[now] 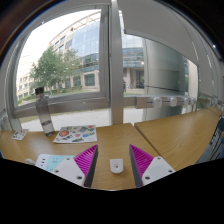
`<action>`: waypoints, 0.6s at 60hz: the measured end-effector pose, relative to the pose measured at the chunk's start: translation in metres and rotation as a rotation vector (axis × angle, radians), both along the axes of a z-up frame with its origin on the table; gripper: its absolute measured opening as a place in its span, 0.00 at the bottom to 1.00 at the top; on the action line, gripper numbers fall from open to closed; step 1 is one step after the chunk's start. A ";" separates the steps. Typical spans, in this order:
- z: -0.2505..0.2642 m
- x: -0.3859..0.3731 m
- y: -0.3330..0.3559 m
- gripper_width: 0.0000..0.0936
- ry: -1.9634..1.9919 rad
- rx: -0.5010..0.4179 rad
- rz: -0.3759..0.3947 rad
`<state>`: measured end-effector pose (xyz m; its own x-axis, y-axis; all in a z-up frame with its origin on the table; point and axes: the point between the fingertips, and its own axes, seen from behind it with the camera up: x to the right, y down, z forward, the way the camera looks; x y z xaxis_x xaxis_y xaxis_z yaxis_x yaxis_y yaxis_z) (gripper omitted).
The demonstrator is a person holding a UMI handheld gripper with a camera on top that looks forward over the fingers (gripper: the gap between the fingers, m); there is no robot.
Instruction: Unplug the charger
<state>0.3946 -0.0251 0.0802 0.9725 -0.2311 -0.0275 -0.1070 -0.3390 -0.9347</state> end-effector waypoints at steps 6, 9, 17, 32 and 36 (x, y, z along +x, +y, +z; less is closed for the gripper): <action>0.052 -0.027 -0.017 0.79 0.008 0.082 0.019; 0.072 -0.044 -0.027 0.81 0.015 0.112 0.032; 0.095 -0.108 -0.065 0.84 0.030 0.141 0.067; 0.023 -0.257 -0.127 0.85 0.020 0.011 0.163; 0.004 -0.299 -0.141 0.86 0.032 -0.029 0.202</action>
<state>0.0959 -0.1663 0.0839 0.9979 -0.0329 -0.0552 -0.0636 -0.3829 -0.9216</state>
